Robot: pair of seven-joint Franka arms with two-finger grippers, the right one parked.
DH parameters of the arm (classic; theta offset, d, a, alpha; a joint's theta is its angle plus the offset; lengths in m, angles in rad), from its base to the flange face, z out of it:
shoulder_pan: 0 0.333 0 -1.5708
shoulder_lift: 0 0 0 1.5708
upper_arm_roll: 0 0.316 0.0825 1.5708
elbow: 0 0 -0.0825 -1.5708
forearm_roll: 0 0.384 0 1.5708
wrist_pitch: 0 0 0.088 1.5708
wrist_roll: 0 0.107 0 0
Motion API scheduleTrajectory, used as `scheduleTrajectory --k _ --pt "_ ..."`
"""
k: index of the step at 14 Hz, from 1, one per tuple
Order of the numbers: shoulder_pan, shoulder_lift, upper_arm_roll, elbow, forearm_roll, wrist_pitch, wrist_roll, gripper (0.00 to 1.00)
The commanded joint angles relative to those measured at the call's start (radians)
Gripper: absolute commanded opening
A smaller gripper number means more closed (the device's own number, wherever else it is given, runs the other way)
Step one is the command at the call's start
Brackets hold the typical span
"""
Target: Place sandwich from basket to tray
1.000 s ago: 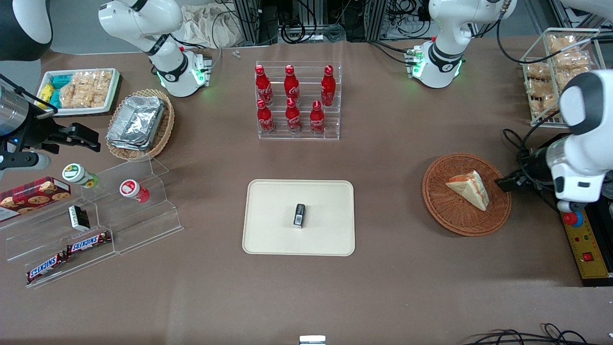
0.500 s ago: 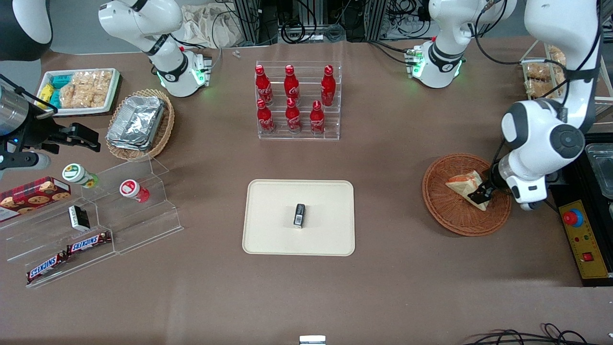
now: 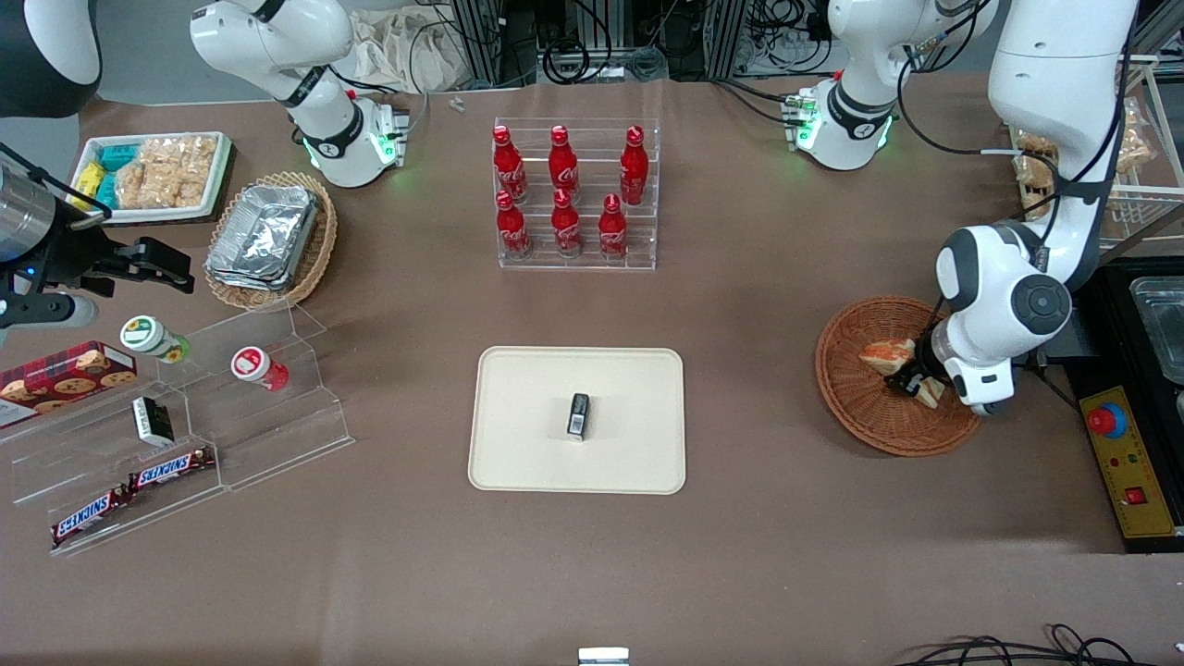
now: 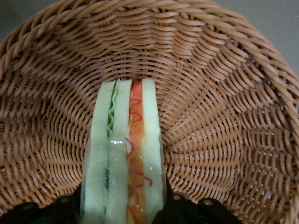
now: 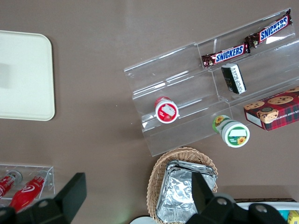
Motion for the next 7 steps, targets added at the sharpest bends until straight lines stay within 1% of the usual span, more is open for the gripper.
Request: scheduleTrajectory --k 1,2,3,4,5,7 --pt "-0.004 -0.022 0.002 -0.008 0.016 0.021 -0.031 0.00" --pt "-0.002 -0.051 0.002 -0.003 0.016 0.002 -0.029 0.00" --pt "-0.004 -0.095 0.000 0.020 0.016 -0.063 -0.022 0.00" --pt "-0.007 -0.128 -0.008 0.079 0.019 -0.166 -0.014 0.00" --pt "-0.017 -0.133 -0.026 0.168 0.016 -0.278 0.006 0.00" --pt "-0.040 -0.096 -0.104 0.332 0.004 -0.427 0.100 0.00"
